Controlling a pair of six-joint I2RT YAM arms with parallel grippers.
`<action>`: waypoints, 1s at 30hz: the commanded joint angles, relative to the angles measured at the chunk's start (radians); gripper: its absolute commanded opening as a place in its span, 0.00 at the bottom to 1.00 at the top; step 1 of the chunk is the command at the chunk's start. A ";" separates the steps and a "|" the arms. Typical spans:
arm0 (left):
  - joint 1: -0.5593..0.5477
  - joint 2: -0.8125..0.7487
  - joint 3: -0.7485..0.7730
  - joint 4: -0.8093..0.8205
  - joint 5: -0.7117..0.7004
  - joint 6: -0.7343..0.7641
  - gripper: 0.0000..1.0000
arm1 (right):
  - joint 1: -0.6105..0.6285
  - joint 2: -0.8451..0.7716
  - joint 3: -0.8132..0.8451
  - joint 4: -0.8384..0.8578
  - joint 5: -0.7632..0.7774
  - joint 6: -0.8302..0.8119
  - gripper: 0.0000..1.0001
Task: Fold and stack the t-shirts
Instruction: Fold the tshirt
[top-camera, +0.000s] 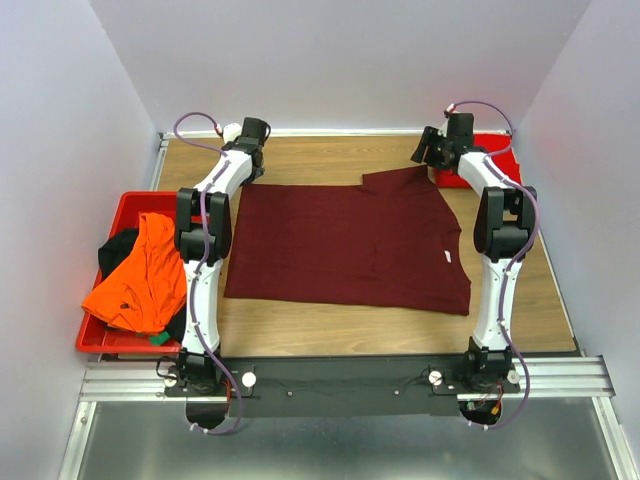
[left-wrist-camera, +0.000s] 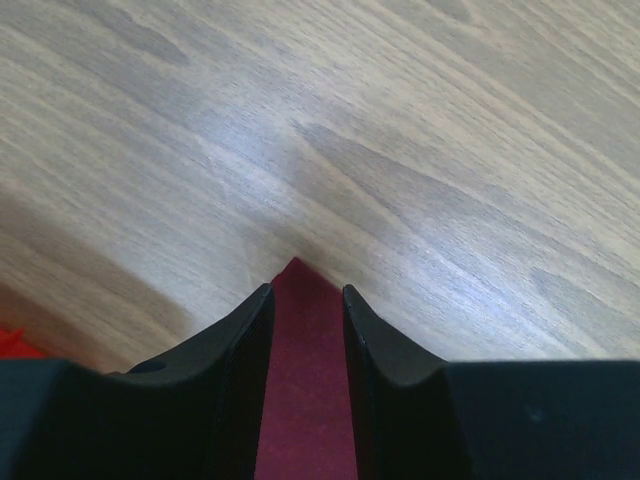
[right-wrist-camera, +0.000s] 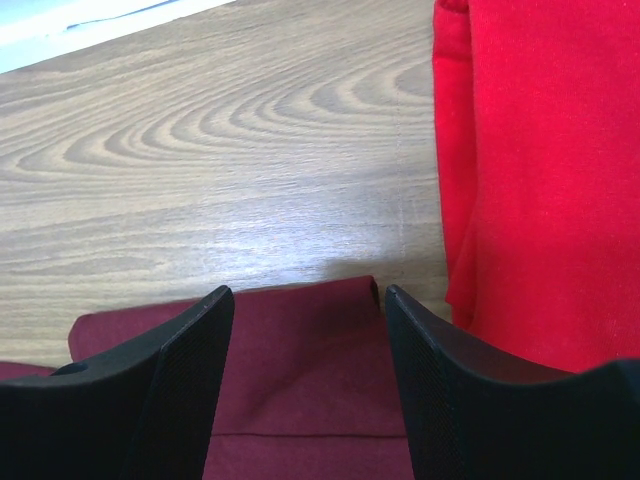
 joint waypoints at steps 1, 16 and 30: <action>-0.005 0.008 0.029 -0.024 -0.048 -0.012 0.41 | 0.006 0.027 0.010 -0.011 0.008 -0.008 0.69; -0.005 0.077 0.062 -0.030 -0.015 -0.023 0.36 | 0.006 0.045 0.010 -0.014 0.004 -0.010 0.69; -0.005 0.069 0.053 -0.018 0.012 -0.029 0.05 | 0.006 0.060 0.011 -0.014 -0.008 -0.007 0.59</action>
